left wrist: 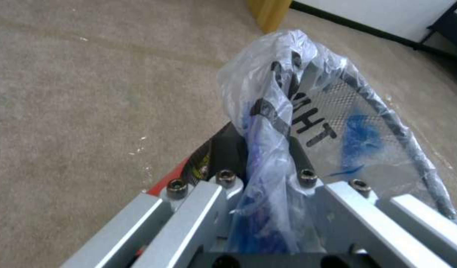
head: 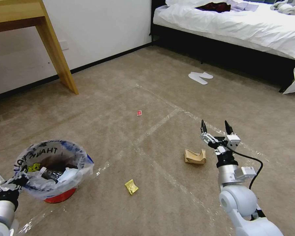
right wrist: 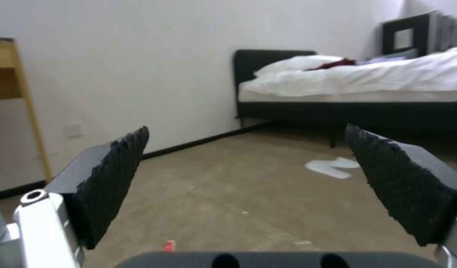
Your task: Pick up the trash bin and place the garbage on the floor into it.
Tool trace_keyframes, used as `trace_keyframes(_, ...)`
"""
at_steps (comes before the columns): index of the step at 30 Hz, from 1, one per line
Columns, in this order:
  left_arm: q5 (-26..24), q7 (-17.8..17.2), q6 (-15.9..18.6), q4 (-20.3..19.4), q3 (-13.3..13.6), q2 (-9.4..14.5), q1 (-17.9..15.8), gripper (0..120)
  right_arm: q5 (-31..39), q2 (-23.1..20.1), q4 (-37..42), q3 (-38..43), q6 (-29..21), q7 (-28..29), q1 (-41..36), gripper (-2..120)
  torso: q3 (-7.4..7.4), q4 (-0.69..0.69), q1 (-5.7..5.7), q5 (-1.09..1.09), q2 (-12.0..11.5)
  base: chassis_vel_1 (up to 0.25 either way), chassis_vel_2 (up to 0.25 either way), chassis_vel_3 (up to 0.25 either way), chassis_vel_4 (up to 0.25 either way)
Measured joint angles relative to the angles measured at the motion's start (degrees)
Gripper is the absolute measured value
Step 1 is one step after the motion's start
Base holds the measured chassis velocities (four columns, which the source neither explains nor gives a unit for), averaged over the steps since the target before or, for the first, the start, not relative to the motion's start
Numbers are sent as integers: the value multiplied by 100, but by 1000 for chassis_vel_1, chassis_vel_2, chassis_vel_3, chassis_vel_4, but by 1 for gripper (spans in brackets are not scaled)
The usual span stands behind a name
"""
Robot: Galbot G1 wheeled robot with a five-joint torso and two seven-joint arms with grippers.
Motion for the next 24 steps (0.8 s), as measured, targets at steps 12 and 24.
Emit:
trace_keyframes(12,41,9,12,21,76,-53,2,5,1985,-947,505,-1735,-2402,1004,1638,100,0,1,0,-1,0,0,0,0,0)
trace_keyframes(24,118,11,28,95,88,-72,-35,5,3135,-829,-460,-3938,-3225,1206,3596,100,0,2,0,-2,0,0,0,0,0)
